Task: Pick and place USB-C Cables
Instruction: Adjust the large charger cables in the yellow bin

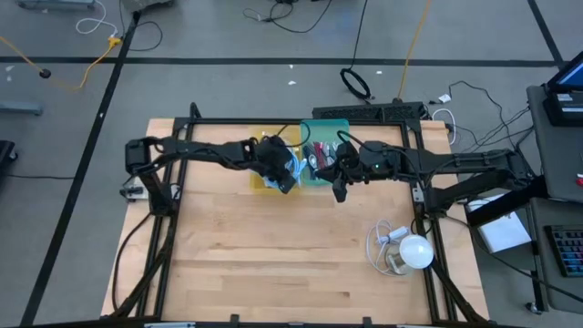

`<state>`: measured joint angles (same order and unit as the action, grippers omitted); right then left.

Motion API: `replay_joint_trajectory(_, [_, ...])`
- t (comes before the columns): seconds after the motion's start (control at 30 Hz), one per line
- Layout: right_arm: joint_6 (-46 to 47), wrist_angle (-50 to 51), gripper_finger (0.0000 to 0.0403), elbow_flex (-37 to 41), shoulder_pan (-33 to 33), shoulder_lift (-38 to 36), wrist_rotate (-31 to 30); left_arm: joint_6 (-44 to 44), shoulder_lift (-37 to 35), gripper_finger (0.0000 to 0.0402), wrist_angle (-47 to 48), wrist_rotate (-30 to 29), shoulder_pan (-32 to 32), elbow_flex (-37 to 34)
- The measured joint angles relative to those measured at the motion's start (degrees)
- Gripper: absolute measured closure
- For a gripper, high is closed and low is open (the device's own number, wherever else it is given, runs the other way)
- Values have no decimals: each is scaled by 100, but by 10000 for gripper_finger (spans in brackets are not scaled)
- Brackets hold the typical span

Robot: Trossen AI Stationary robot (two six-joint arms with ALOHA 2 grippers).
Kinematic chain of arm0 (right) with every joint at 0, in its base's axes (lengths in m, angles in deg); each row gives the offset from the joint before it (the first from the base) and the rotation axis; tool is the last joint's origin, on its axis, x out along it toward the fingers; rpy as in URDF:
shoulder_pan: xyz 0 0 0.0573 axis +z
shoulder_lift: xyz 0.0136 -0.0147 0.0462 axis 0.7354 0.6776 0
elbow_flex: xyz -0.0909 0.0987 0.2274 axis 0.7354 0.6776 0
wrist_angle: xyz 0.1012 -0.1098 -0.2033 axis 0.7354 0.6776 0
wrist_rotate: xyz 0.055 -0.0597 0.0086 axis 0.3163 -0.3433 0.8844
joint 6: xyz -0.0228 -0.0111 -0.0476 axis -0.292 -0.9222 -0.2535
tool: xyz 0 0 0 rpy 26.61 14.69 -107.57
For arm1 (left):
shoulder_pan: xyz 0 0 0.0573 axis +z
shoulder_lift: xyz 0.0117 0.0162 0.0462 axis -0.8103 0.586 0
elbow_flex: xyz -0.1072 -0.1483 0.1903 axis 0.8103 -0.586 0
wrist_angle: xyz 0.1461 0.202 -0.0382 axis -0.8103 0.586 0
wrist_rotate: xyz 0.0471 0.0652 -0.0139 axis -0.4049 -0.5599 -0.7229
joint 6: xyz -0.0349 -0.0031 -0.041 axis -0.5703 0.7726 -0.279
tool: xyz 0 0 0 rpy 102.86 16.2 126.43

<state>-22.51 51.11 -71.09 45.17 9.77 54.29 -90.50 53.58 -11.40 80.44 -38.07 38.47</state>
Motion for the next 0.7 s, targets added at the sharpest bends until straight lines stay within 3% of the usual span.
replay_joint_trajectory(0.37, [36, 82, 403, 0, 77, 0, 9, 66, 272, 402, 210, -380, 208, -7])
replay_joint_trajectory(0.7, [29, 112, 403, 0, 77, 0, 11, -117, 106, 402, -321, -26, 299, 23])
